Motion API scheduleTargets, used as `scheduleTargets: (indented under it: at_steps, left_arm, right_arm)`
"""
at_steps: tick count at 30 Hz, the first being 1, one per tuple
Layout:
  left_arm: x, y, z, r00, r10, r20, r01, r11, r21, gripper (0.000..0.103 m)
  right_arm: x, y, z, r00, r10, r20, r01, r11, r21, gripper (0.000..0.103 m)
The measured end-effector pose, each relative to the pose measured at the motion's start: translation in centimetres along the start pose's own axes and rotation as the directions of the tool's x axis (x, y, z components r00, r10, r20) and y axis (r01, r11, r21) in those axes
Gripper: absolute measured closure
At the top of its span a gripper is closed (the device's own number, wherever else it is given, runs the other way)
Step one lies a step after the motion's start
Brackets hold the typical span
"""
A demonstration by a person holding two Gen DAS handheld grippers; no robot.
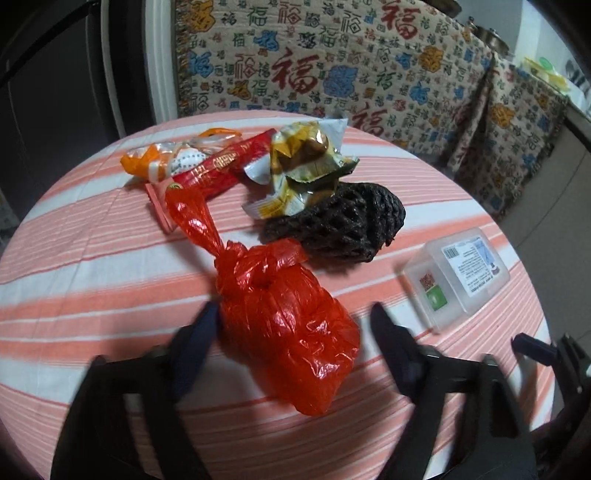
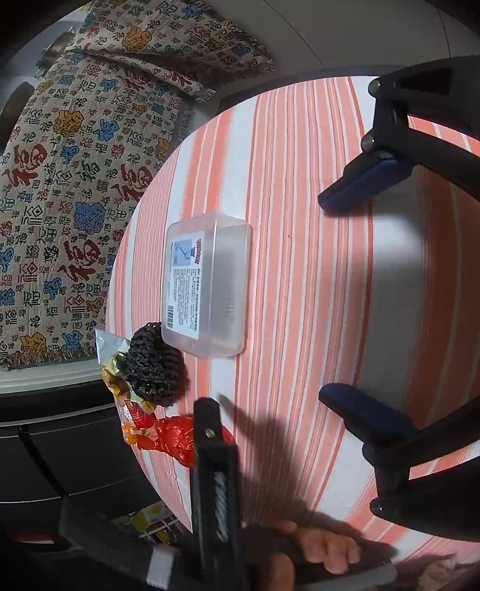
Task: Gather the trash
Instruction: 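Grasp the red plastic bag with the left gripper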
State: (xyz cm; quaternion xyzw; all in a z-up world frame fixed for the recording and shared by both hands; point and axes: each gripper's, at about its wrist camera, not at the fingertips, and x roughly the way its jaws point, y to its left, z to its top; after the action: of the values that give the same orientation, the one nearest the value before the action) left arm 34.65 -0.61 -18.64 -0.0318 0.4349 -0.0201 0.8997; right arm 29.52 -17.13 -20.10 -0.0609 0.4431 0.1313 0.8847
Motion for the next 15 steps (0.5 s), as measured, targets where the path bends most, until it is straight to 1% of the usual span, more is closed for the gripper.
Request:
scheduleTargets:
  at_steps: [1, 2, 3, 7, 9, 12, 15]
  left_arm:
    - [-0.3, 0.1, -0.2, 1.0, -0.013, 0.005, 0.013, 1.0, 0.011, 0.046]
    - [-0.8, 0.3, -0.7, 0.999, -0.035, 0.005, 0.035, 0.999, 0.023, 0.047]
    - [-1.1, 0.4, -1.1, 0.999, -0.037, 0.002, 0.037, 0.999, 0.033, 0.051]
    - [-3.3, 0.6, -3.8, 0.999, -0.029, -0.019, 0.031, 0.993, 0.113, 0.052]
    - [-4.4, 0.7, -5.2, 1.0, -0.021, -0.019, 0.023, 0.992, 0.127, 0.052]
    - [-5.5, 1.0, -6.7, 1.0, -0.011, 0.001, 0.011, 0.993, 0.115, 0.051]
    - [-5.6, 1.2, -6.9, 1.0, -0.017, 0.019, 0.015, 0.996, 0.092, 0.051]
  right_arm:
    - [-0.1, -0.3, 0.0, 1.0, 0.009, 0.003, -0.009, 1.0, 0.006, 0.006]
    - [-0.3, -0.8, -0.1, 1.0, 0.028, 0.009, -0.028, 0.999, 0.019, 0.007]
    - [-0.4, -1.5, 0.0, 0.999, 0.045, 0.018, -0.046, 0.998, 0.035, 0.007]
    - [-0.8, -4.9, 1.1, 0.994, 0.089, 0.07, -0.097, 0.987, 0.128, 0.007]
    - [-1.0, -6.0, 2.3, 0.99, 0.107, 0.096, -0.12, 0.981, 0.151, 0.007]
    - [-0.6, -6.6, 4.0, 0.986, 0.121, 0.113, -0.137, 0.98, 0.146, 0.007]
    - [0.6, -6.2, 5.4, 0.984, 0.142, 0.106, -0.155, 0.978, 0.136, 0.008]
